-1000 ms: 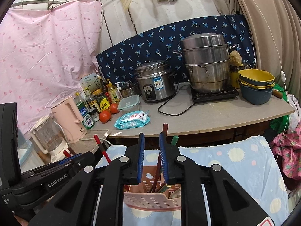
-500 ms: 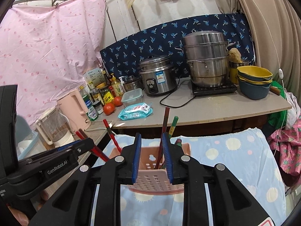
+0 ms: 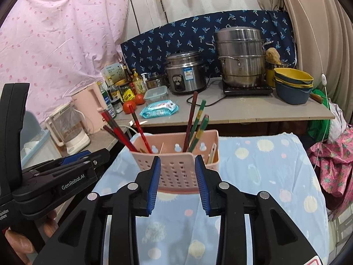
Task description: Organize utensils
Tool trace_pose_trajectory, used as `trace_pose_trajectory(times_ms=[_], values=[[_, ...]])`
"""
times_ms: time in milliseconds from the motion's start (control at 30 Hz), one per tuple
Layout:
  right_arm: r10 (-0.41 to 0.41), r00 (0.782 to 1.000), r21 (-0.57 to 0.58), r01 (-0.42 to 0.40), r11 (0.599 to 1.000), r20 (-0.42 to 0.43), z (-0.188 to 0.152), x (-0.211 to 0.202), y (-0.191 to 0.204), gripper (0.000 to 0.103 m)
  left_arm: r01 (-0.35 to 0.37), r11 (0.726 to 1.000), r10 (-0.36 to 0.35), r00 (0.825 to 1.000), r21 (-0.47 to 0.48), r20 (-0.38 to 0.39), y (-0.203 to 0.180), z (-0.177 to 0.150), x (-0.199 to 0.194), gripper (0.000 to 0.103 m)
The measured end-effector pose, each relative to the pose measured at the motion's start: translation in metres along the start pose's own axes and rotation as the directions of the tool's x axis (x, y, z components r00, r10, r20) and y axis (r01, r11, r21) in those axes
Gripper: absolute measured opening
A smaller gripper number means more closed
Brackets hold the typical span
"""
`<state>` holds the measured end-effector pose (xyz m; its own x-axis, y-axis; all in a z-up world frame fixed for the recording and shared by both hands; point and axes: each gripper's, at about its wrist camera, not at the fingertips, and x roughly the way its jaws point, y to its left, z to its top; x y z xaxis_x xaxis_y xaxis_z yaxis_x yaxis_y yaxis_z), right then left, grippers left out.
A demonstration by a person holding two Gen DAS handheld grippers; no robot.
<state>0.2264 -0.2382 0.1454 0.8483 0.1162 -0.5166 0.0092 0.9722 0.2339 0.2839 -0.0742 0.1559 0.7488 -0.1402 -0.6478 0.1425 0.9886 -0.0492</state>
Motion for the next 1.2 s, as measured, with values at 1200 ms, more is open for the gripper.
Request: trace_pose_trajectory(times_ms=[1200], values=[[-0.063, 0.992, -0.036, 0.059, 0.998, -0.114, -0.084, -0.051, 0.001, 0.057, -0.103, 0.993, 0.107, 0.993, 0.064, -0.049, 0.005, -0.087, -0.037, 0.076]])
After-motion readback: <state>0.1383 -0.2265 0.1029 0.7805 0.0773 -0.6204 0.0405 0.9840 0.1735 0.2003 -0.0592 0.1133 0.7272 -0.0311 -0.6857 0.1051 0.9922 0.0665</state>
